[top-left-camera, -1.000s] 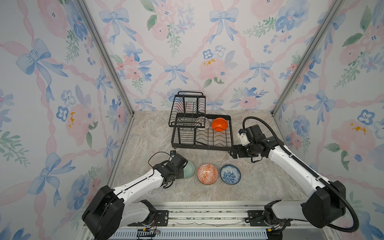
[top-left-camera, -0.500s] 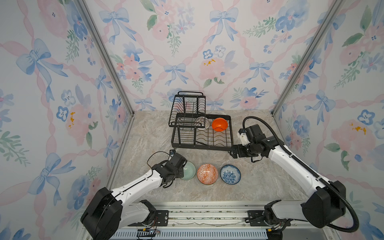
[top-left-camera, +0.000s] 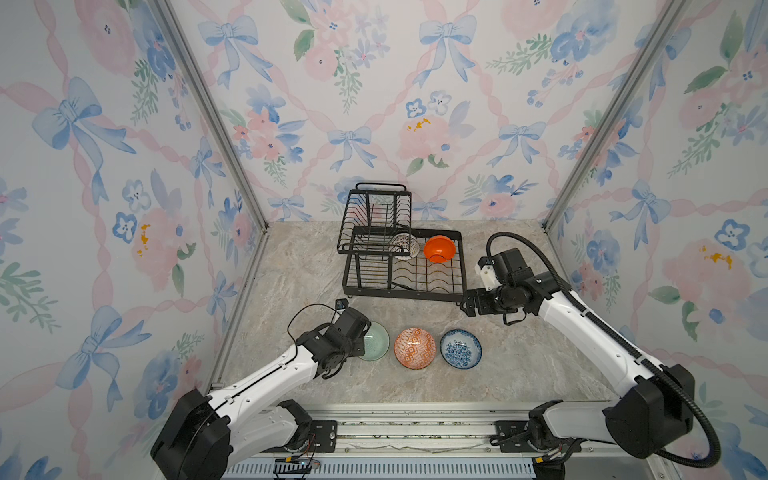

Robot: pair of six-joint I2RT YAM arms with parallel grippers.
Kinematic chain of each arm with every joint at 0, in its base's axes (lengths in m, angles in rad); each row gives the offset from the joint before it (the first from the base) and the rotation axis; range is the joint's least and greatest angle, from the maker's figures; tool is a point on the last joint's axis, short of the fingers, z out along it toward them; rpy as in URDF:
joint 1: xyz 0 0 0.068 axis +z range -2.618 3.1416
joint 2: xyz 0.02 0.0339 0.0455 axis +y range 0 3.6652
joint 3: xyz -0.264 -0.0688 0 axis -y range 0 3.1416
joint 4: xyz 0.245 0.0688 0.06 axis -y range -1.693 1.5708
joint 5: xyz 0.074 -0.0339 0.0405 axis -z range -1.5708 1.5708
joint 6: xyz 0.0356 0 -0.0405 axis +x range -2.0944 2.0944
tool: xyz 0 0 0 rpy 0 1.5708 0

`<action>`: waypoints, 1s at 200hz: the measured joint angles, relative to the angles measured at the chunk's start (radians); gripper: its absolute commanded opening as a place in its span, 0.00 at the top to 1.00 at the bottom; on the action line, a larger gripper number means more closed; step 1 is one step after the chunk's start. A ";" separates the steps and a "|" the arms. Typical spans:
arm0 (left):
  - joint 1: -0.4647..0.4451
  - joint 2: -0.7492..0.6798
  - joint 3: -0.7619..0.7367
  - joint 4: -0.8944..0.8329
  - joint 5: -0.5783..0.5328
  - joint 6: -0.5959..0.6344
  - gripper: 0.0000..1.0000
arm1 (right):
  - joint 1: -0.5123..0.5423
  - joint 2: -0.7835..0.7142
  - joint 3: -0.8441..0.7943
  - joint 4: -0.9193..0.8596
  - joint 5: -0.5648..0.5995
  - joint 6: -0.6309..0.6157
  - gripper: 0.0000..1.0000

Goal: Load the bowls into the dish rack
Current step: 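Grasp the rim of the green bowl with the left gripper, then lift the green bowl with the left gripper toward the right gripper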

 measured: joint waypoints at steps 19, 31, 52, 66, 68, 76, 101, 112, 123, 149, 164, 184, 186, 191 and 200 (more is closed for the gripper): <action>-0.017 -0.006 0.000 0.000 -0.012 0.000 1.00 | 0.000 -0.007 0.010 -0.005 -0.005 -0.003 0.03; -0.028 -0.007 0.000 0.000 -0.020 0.000 1.00 | 0.000 -0.011 0.012 -0.006 -0.008 -0.006 0.03; -0.053 -0.006 0.005 -0.003 -0.036 -0.001 1.00 | 0.000 -0.014 0.014 -0.013 -0.010 -0.006 0.03; -0.069 -0.006 0.020 -0.014 -0.052 -0.001 1.00 | 0.000 -0.016 0.020 -0.021 -0.014 -0.007 0.03; -0.072 -0.006 0.023 -0.016 -0.055 -0.001 1.00 | 0.000 -0.016 0.021 -0.021 -0.014 -0.007 0.03; -0.082 -0.003 0.040 -0.024 -0.070 -0.001 1.00 | 0.000 -0.017 0.026 -0.024 -0.017 -0.010 0.03; -0.103 0.034 0.113 -0.052 -0.116 0.000 1.00 | 0.000 -0.018 0.038 -0.025 -0.021 -0.022 0.03; -0.110 0.058 0.148 -0.056 -0.135 0.000 1.00 | 0.000 -0.018 0.043 -0.026 -0.023 -0.025 0.03; -0.116 0.081 0.179 -0.060 -0.156 0.000 1.00 | 0.000 -0.018 0.047 -0.028 -0.024 -0.029 0.03; -0.137 0.125 0.226 -0.076 -0.195 0.003 1.00 | 0.000 -0.018 0.063 -0.034 -0.025 -0.033 0.03; -0.145 0.145 0.248 -0.087 -0.212 0.004 1.00 | 0.000 -0.018 0.072 -0.034 -0.029 -0.034 0.03; -0.153 0.167 0.276 -0.104 -0.233 0.008 1.00 | 0.000 -0.018 0.081 -0.034 -0.037 -0.037 0.03; -0.154 0.168 0.277 -0.105 -0.234 0.008 1.00 | 0.000 -0.018 0.081 -0.034 -0.039 -0.037 0.03; -0.155 0.171 0.282 -0.107 -0.237 0.009 1.00 | 0.000 -0.018 0.082 -0.034 -0.040 -0.037 0.03; -0.156 0.175 0.294 -0.114 -0.244 0.015 1.00 | 0.000 -0.018 0.084 -0.034 -0.047 -0.037 0.03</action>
